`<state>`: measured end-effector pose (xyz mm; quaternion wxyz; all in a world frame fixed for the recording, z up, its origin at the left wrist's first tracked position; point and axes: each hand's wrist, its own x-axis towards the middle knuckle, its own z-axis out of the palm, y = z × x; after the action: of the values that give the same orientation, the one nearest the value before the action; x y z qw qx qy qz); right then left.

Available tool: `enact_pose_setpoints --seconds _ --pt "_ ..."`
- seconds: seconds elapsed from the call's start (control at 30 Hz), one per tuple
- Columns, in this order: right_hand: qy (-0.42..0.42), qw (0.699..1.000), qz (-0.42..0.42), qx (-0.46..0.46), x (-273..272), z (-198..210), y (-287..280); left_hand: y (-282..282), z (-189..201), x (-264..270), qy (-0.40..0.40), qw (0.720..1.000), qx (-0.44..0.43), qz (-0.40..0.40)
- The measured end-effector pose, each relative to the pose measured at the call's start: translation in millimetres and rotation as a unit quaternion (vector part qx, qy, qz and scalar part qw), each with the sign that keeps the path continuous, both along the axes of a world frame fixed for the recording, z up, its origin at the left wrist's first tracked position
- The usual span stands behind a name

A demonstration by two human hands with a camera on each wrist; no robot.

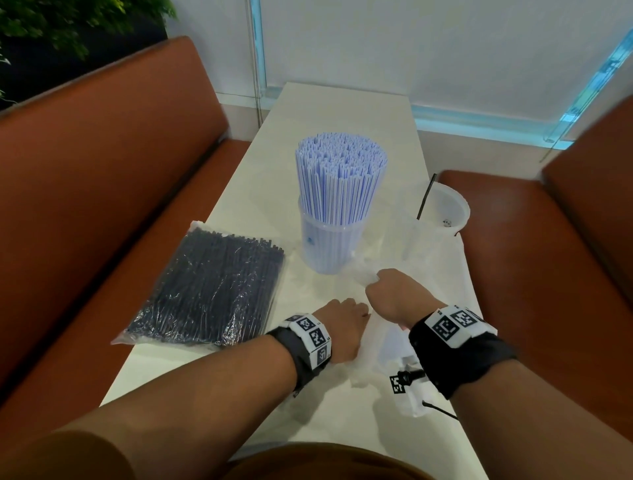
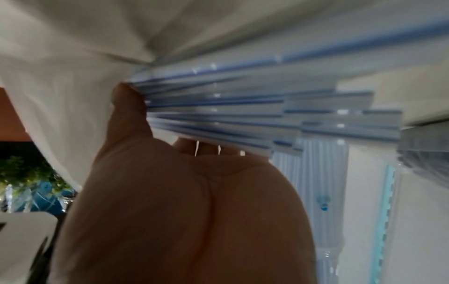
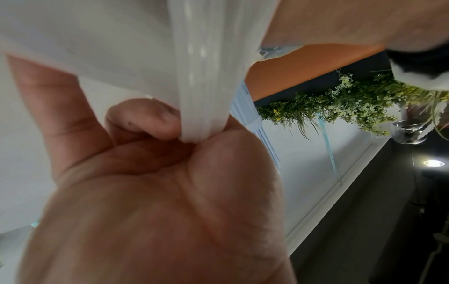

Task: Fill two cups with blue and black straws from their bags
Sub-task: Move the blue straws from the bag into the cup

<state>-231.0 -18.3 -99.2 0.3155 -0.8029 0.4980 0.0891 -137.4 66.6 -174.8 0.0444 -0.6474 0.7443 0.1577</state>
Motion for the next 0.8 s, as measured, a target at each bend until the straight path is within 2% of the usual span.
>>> enact_pose_setpoints --seconds 0.17,0.33,0.5,0.6,0.8 --pt "-0.019 1.000 -0.012 0.006 -6.5 -0.2 -3.0 -2.9 -5.3 -6.4 0.033 0.999 -0.014 0.020" --pt "-0.024 1.000 -0.012 0.013 -9.5 -0.8 -4.7 -4.0 -5.8 -8.5 0.062 0.995 0.022 0.070" --pt "-0.034 0.999 -0.027 0.017 -9.2 -2.5 -5.0 -8.8 8.8 -0.3 0.005 0.999 0.032 0.009" --pt "-0.033 0.997 -0.063 0.032 -3.5 -0.4 -2.9 -9.4 14.0 7.0 -0.025 0.999 0.037 0.004" --pt "-0.011 1.000 -0.005 0.011 -4.1 -0.1 -3.0 -2.2 11.5 7.6 0.037 0.996 0.070 0.038"
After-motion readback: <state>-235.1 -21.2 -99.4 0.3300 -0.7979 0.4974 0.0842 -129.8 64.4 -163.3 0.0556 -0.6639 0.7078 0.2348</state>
